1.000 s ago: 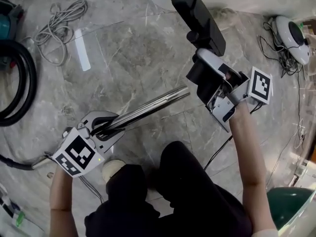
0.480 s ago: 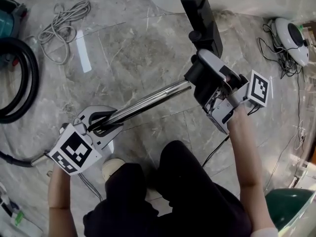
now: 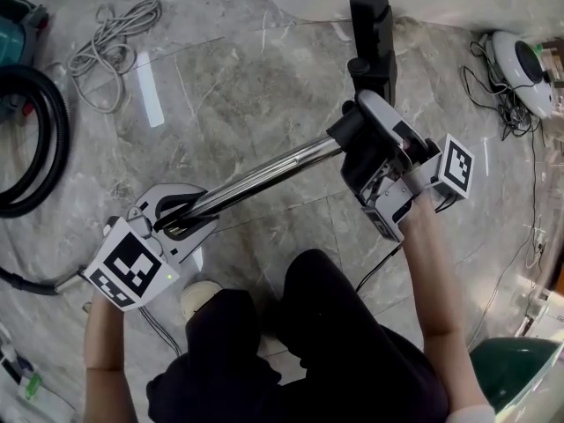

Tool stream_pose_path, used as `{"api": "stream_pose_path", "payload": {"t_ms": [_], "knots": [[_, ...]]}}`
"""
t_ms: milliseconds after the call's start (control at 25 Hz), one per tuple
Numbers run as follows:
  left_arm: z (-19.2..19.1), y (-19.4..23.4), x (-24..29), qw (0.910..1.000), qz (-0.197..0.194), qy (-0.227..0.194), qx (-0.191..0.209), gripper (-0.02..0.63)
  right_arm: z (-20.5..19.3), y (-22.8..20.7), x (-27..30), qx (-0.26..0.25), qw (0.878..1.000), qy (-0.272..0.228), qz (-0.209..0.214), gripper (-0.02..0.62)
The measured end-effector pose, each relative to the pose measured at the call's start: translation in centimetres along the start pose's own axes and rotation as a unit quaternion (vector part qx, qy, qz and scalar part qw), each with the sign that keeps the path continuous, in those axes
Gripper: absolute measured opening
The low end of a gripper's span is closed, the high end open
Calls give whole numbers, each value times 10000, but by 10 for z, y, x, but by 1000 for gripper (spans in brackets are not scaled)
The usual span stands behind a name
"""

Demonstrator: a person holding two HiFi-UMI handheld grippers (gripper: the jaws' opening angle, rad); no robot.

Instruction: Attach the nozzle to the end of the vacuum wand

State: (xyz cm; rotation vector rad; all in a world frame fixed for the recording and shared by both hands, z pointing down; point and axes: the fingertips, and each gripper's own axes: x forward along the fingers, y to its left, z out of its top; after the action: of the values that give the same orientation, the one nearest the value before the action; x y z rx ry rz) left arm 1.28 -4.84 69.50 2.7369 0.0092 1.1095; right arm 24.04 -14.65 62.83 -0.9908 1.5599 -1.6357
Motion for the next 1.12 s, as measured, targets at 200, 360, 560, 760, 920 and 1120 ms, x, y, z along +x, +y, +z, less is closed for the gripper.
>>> {"api": "stream_pose_path", "payload": {"t_ms": [200, 360, 560, 760, 920, 1120], "knots": [[0, 4, 0, 9999, 101, -6, 36, 152, 2, -4, -4, 149, 9997, -151, 86, 199], [2, 11, 0, 9998, 173, -13, 42, 152, 4, -6, -6, 178, 9996, -208, 96, 199], [2, 11, 1, 9999, 121, 7, 29, 152, 3, -8, -6, 27, 10000, -42, -27, 199], [2, 10, 3, 9999, 124, 102, 20, 152, 1, -5, -3, -343, 9991, 171, -186, 199], [1, 11, 2, 9997, 200, 139, 7, 152, -1, -4, -1, -524, 9981, 186, -282, 198], [-2, 11, 3, 9994, 327, 67, 115, 152, -5, -6, 0, -674, 9970, 183, -328, 196]]}}
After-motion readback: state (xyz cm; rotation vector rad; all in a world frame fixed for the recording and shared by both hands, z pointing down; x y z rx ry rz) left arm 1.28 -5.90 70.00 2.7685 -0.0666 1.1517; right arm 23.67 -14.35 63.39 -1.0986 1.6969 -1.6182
